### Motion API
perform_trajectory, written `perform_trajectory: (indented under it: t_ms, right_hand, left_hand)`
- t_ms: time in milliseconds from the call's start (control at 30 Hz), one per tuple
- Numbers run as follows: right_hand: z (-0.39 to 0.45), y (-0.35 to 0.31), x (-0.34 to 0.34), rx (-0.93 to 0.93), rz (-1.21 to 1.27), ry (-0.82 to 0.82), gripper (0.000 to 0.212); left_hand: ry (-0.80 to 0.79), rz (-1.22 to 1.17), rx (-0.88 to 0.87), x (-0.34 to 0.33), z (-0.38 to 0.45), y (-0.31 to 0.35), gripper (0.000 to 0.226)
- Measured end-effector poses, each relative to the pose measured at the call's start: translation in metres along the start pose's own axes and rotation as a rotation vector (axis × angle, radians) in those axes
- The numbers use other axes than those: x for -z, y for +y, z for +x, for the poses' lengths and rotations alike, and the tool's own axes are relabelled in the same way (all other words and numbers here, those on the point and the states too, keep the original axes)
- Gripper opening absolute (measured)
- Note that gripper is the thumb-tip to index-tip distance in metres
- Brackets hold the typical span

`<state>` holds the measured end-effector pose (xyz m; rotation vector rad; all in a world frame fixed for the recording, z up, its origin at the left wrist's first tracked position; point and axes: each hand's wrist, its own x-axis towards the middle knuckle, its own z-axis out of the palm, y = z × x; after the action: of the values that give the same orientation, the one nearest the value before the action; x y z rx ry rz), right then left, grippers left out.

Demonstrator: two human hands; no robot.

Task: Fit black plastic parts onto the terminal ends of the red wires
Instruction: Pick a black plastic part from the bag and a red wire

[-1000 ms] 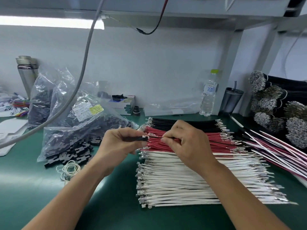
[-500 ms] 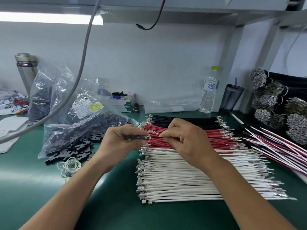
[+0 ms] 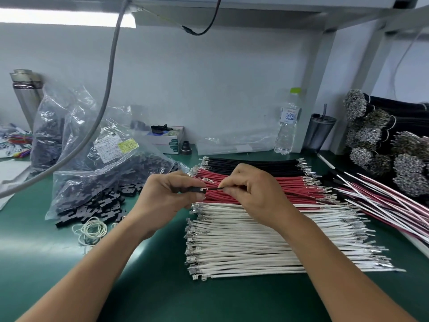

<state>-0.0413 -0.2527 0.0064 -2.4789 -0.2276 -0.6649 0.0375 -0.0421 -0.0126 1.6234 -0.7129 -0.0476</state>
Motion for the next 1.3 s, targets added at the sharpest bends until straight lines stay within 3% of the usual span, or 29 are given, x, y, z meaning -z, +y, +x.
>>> perform_trajectory:
  t_ms: [100,233,367,867,933,1100,1167,1233,1300]
  right_hand:
    - [-0.002,0.001,-0.010,-0.018,-0.009,-0.006,0.012]
    - [-0.005,-0.003,-0.018,0.093,-0.253,0.063,0.014]
    - [-0.004,-0.003,-0.022,0.011,-0.049,0.013,0.012]
    - [0.001,-0.009,-0.022,0.075,0.028,0.115,0.008]
    - [0.000,-0.007,-0.022,0.076,-0.018,0.134,0.009]
    - [0.004,-0.009,-0.022,0.290,-0.391,0.422,0.009]
    - [0.006,-0.007,-0.028,0.338,-0.466,0.293,0.005]
    - [0.007,-0.004,-0.035,0.243,-0.478,0.109,0.010]
    - [0.008,0.001,-0.036,0.155,-0.442,0.047,0.012]
  left_hand:
    - [0.015,0.022,-0.003,0.000,0.000,-0.002,0.023]
    - [0.077,0.368,-0.132,-0.004,0.003,-0.005,0.026]
    - [0.047,0.227,-0.091,-0.003,0.001,-0.005,0.026]
    - [0.052,0.202,-0.104,-0.005,0.002,0.003,0.023]
    - [0.058,0.182,-0.082,-0.005,0.003,0.001,0.022]
    - [0.195,0.007,0.034,-0.007,0.005,-0.003,0.019]
    - [0.273,-0.032,0.074,-0.004,0.006,-0.005,0.017]
    - [0.317,-0.087,0.115,-0.001,0.006,-0.007,0.015]
    - [0.321,-0.130,0.143,0.000,0.007,-0.008,0.014]
